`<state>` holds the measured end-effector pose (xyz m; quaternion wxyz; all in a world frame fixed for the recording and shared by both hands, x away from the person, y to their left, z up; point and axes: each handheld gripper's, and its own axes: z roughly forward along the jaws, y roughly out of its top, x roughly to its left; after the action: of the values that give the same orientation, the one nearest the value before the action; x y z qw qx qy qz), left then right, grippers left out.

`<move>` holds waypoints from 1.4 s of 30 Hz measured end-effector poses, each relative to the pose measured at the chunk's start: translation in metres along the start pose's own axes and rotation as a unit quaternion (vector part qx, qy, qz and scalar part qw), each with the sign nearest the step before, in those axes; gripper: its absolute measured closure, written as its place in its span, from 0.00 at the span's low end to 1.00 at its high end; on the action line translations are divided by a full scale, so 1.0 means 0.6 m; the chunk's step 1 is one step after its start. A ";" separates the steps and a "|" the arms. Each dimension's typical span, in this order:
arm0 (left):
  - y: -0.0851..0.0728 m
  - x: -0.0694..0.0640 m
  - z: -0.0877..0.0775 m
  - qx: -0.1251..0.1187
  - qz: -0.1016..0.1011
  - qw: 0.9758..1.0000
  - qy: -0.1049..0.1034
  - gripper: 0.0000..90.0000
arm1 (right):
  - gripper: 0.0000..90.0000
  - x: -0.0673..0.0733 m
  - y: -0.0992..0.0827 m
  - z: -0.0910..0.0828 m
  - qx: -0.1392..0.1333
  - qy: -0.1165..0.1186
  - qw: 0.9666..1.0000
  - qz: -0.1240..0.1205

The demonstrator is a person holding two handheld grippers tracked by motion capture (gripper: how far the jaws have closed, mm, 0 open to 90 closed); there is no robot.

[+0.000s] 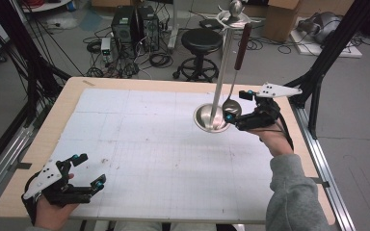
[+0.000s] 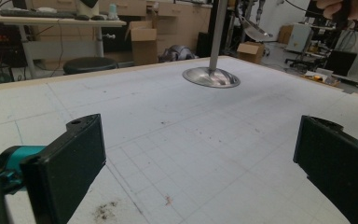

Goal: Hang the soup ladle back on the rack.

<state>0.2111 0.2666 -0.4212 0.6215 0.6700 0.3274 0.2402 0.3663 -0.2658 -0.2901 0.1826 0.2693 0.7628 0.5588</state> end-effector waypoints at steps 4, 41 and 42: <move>0.002 0.001 0.000 -0.001 0.001 1.000 -0.002 0.03 | 0.00 0.007 -0.019 -0.007 -0.020 0.018 1.000 0.000; 0.008 0.003 0.040 -0.015 0.009 0.999 -0.039 0.03 | 0.00 0.092 -0.193 -0.126 -0.055 0.046 0.997 -0.020; 0.008 0.003 0.040 -0.015 0.011 0.999 -0.038 0.03 | 0.00 0.092 -0.195 -0.131 -0.055 0.041 0.997 -0.018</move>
<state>0.2305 0.2514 -0.4192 0.6405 0.6732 0.2924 0.2260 0.2530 -0.3180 -0.3761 0.1753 0.2220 0.7425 0.6072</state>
